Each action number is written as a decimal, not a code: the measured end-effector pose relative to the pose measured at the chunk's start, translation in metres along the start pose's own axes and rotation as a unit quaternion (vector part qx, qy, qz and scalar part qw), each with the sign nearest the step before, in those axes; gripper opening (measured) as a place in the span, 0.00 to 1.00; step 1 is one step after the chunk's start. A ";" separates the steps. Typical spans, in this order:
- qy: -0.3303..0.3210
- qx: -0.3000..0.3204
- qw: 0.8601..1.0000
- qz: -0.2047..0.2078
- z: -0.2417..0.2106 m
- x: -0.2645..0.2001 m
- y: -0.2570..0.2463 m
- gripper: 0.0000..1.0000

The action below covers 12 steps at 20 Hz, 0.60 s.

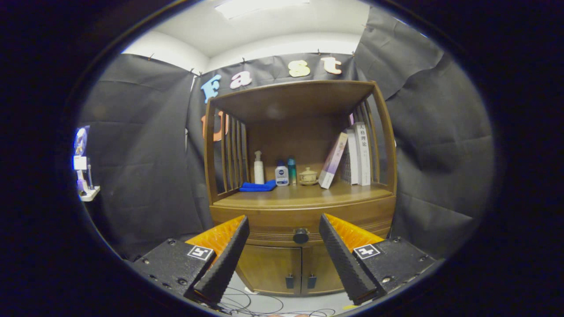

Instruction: Pull open the drawer, take out the items inside it, and place them on the countertop above the cabinet.

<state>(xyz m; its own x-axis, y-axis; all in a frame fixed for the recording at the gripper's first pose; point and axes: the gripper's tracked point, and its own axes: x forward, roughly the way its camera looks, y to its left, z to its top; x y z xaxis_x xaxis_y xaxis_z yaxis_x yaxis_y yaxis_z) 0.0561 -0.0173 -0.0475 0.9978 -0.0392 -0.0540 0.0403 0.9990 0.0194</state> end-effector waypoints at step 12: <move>0.061 0.026 0.997 -0.025 -0.079 0.121 -0.032 0.88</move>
<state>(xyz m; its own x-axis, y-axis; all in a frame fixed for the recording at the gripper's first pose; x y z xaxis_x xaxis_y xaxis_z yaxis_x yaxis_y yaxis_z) 0.1717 -0.0522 -0.1332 0.9806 -0.0828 -0.1775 0.0957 0.9933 0.0650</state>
